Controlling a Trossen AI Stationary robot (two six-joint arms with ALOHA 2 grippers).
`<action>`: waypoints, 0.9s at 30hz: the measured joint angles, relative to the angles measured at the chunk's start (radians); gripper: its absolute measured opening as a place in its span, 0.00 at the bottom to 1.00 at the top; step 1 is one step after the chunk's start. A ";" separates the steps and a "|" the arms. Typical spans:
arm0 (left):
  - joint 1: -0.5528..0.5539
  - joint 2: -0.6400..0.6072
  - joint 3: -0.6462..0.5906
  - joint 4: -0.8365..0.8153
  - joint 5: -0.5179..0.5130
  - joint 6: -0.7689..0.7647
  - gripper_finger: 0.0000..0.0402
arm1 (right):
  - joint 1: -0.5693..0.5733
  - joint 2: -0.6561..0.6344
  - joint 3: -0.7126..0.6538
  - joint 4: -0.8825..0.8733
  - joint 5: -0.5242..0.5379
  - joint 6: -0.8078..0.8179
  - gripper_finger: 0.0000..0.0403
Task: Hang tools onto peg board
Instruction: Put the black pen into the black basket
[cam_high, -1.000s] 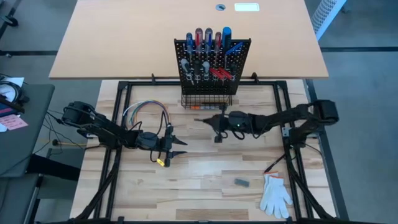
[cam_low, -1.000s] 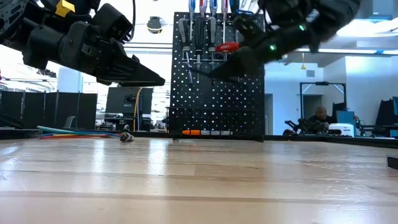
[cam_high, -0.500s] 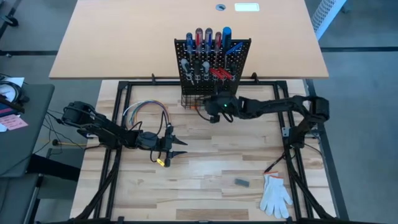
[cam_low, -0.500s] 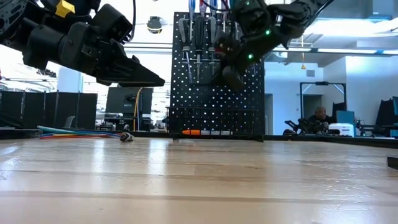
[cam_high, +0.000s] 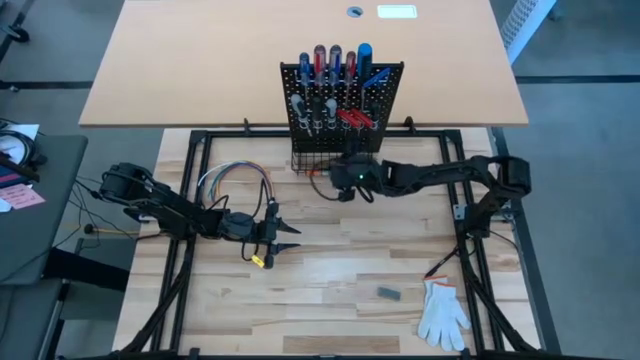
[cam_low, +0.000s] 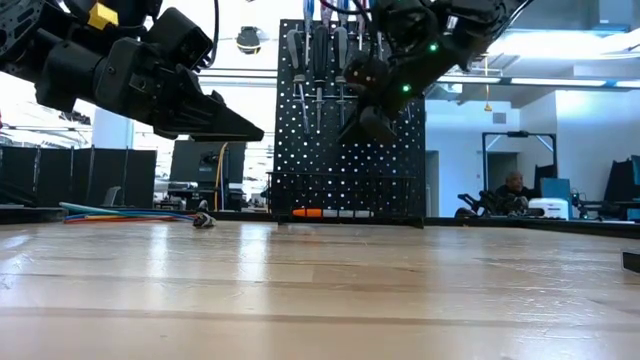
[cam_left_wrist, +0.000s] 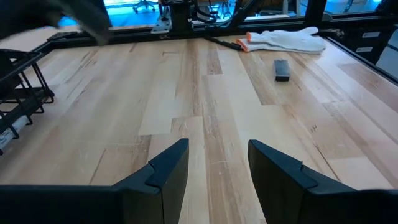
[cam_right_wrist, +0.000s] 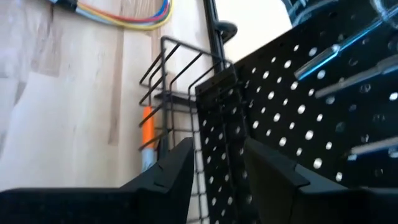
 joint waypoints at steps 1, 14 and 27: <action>0.000 0.000 0.000 0.000 0.000 0.000 0.40 | 0.020 -0.004 0.000 -0.029 0.025 0.014 0.37; 0.000 0.000 0.000 0.003 0.000 -0.003 0.40 | 0.376 -0.179 0.000 -0.814 0.000 0.676 0.37; 0.000 0.000 0.000 0.038 0.000 -0.003 0.40 | 0.753 -0.159 -0.001 -1.306 -0.479 1.024 0.57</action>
